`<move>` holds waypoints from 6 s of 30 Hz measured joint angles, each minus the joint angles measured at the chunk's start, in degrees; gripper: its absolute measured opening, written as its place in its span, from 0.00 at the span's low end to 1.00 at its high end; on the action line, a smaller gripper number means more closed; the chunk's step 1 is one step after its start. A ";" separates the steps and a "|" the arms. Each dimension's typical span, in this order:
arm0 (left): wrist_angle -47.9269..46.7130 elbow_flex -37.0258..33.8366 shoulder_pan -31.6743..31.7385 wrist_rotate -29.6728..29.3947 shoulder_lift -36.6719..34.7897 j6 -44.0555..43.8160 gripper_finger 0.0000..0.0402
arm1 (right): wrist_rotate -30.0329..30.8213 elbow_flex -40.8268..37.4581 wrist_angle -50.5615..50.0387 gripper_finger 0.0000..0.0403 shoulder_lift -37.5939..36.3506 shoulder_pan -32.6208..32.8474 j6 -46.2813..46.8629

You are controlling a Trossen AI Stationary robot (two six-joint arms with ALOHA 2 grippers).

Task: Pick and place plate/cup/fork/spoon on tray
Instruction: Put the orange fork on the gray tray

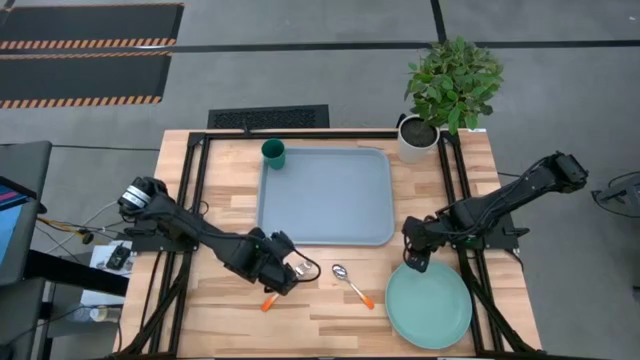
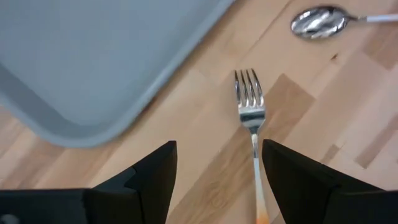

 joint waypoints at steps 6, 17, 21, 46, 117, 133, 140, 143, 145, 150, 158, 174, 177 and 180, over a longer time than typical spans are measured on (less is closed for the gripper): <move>6.82 -4.94 -2.22 1.58 0.16 -3.16 0.55 | 0.07 0.00 1.94 0.31 0.00 0.00 1.53; 14.21 -8.67 -6.15 1.47 3.74 -6.46 0.55 | 0.07 0.00 2.95 0.31 0.31 -0.02 1.68; 15.12 -8.62 -5.77 1.90 6.27 -4.88 0.55 | 0.07 0.02 3.05 0.31 0.75 -0.04 1.66; 16.31 -8.59 -4.37 11.33 11.13 -4.89 0.02 | -0.04 0.02 3.56 0.30 1.09 -0.13 1.72; 103.66 -37.56 31.89 22.93 -1.67 -15.86 0.02 | 11.06 17.25 22.05 0.30 -7.58 -2.49 -12.00; 89.91 -14.88 39.33 31.45 17.54 -19.13 0.02 | 11.06 17.25 20.73 0.30 -7.69 -4.07 -14.03; 88.19 -9.51 40.73 33.67 23.83 -19.46 0.02 | 11.06 17.25 20.61 0.30 -7.69 -4.28 -14.16; 88.58 -7.89 40.89 34.48 25.89 -19.46 0.02 | 11.04 17.25 20.43 0.30 -7.69 -4.28 -14.78; 88.34 -7.64 40.86 34.35 26.08 -19.46 0.03 | 11.06 17.25 20.34 0.30 -7.69 -4.28 -15.37; 87.17 -7.57 40.84 31.58 25.99 -19.75 0.10 | 11.85 17.25 19.00 0.30 -7.69 -4.32 -15.49; 87.58 -7.60 40.84 31.10 25.94 -20.60 0.29 | 12.09 17.25 17.56 0.30 -7.69 -4.31 -15.67; 99.41 -7.68 41.06 41.60 23.04 -26.37 0.50 | 23.31 17.25 0.91 0.30 -7.15 -4.67 -7.84; 99.01 -7.68 41.06 43.57 19.14 -25.05 0.50 | 26.64 17.22 -5.15 0.30 -5.58 -6.86 -4.94; 95.16 -7.68 41.06 44.17 13.21 -21.44 0.50 | 24.91 17.22 -5.46 0.30 -3.30 -10.99 -8.43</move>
